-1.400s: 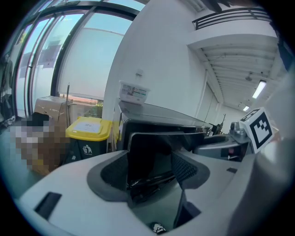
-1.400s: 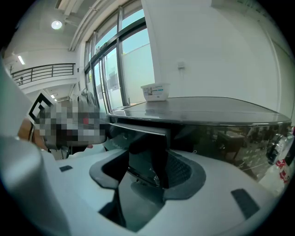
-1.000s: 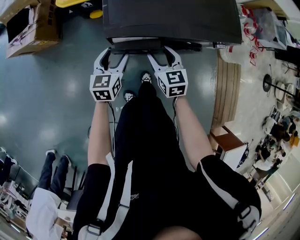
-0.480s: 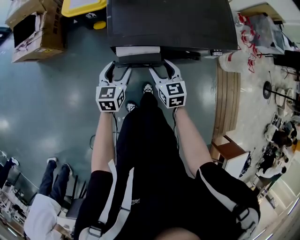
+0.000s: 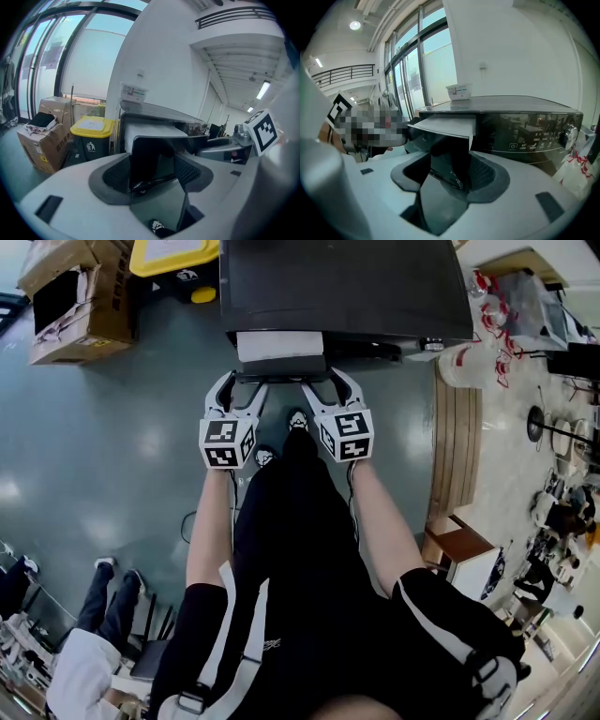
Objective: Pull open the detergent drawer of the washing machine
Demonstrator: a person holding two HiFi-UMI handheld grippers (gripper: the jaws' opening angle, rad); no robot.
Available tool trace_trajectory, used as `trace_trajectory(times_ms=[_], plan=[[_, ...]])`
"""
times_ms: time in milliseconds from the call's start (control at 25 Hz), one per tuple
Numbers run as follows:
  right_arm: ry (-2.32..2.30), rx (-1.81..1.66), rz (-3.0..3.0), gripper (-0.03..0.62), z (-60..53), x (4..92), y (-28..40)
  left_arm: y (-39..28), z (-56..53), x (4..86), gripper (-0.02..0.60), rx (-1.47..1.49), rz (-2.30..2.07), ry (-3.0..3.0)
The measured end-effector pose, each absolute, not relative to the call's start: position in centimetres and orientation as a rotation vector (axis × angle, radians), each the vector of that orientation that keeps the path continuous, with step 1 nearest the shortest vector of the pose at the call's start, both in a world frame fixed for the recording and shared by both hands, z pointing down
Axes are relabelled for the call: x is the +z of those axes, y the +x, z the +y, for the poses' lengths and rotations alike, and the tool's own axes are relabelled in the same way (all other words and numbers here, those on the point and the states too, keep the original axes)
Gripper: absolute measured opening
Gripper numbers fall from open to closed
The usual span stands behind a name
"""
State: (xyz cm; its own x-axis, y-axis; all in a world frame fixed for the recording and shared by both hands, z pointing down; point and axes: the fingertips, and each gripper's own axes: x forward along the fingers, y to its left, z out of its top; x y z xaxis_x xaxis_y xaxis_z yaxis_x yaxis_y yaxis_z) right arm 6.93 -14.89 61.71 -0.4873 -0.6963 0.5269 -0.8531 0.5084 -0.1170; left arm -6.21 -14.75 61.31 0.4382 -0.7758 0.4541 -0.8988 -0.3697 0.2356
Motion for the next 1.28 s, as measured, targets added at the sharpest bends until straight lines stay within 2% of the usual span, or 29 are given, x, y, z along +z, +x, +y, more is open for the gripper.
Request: trace_trajectory(times_ms=[640, 880, 1280], plan=[[1.282, 0.534, -2.325, 0.258, -13.2, 62.5, 6.6, -6.3, -13.0, 62.1, 0.295, 0.427, -1.352, 2.286], [1.24, 0.534, -2.34, 0.314, -13.3, 62.5, 7.1, -5.0, -13.4, 62.1, 0.305, 0.47, -1.314, 2.295], [1.245, 0.532, -2.318, 0.301, -13.5, 62.2, 6.7, -5.6, -13.2, 61.7, 0.304, 0.435, -1.357, 2.25]])
